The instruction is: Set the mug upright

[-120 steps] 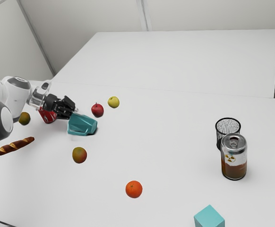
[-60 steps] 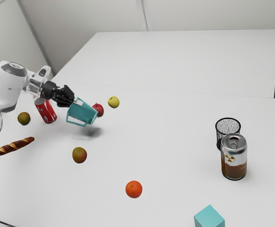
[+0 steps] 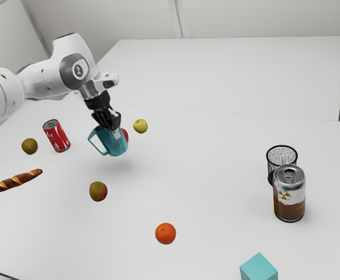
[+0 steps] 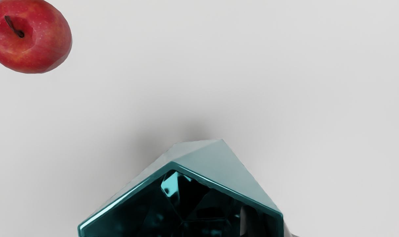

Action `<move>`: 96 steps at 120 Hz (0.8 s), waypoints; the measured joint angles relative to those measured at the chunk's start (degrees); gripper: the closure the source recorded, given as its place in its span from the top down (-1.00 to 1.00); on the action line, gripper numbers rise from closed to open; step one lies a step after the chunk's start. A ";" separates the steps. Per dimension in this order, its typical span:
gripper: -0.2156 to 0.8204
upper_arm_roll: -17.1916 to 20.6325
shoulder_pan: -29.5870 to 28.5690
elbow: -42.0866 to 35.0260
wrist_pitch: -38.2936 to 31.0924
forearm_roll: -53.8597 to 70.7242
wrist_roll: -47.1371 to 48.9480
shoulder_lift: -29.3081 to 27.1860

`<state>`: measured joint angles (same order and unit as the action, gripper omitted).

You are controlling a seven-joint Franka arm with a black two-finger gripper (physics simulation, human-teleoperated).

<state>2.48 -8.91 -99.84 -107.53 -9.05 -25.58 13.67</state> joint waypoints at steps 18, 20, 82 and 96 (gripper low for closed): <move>-0.93 1.41 0.25 -5.21 -5.67 5.26 4.09 -1.09; -0.93 1.62 0.28 -5.57 -6.19 5.74 4.51 -1.12; -0.93 3.49 0.82 -14.88 -17.91 11.36 14.09 -1.24; -0.92 3.49 0.82 -15.49 -18.80 11.40 15.42 -0.98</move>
<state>5.97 -8.09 -115.34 -126.33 2.35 -10.16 12.69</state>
